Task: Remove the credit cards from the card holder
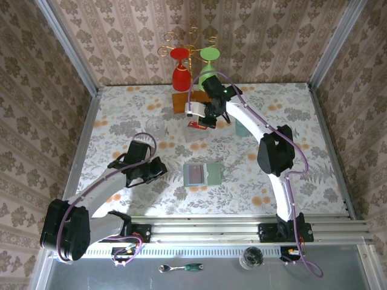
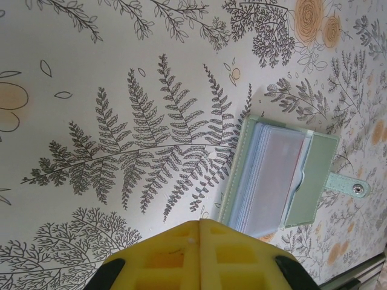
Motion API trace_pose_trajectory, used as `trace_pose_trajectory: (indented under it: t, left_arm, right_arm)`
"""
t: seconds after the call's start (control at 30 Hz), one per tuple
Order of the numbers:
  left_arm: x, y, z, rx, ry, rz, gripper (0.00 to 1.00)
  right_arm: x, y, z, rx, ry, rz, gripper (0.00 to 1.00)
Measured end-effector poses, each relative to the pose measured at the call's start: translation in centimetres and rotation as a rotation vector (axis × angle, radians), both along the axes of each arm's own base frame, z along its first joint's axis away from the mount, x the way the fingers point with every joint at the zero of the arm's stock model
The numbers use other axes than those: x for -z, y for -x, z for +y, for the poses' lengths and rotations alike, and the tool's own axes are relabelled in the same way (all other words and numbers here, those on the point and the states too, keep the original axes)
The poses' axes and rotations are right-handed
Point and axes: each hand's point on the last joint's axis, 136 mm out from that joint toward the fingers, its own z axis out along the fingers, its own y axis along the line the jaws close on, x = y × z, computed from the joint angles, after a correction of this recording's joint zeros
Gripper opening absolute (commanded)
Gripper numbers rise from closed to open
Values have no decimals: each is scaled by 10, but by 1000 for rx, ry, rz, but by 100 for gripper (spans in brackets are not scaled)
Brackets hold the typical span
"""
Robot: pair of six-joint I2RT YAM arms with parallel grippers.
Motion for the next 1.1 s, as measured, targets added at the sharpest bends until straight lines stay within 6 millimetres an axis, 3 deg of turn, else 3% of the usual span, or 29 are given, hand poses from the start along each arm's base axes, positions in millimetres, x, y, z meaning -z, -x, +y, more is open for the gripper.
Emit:
trace_pose_trajectory:
  t: [0.3, 0.6, 0.83, 1.1]
  left_arm:
    - [6, 3, 5, -9, -11, 16, 7]
    - [15, 7, 11, -20, -19, 39, 7]
    - [15, 7, 12, -19, -21, 34, 6]
    - [11, 5, 14, -23, -19, 16, 6]
  right_arm:
    - [13, -14, 8, -43, 23, 3, 0]
    - [42, -2, 1, -72, 88, 102, 0]
    - [40, 10, -5, -87, 119, 143, 0]
    - [34, 9, 0, -99, 116, 121, 0]
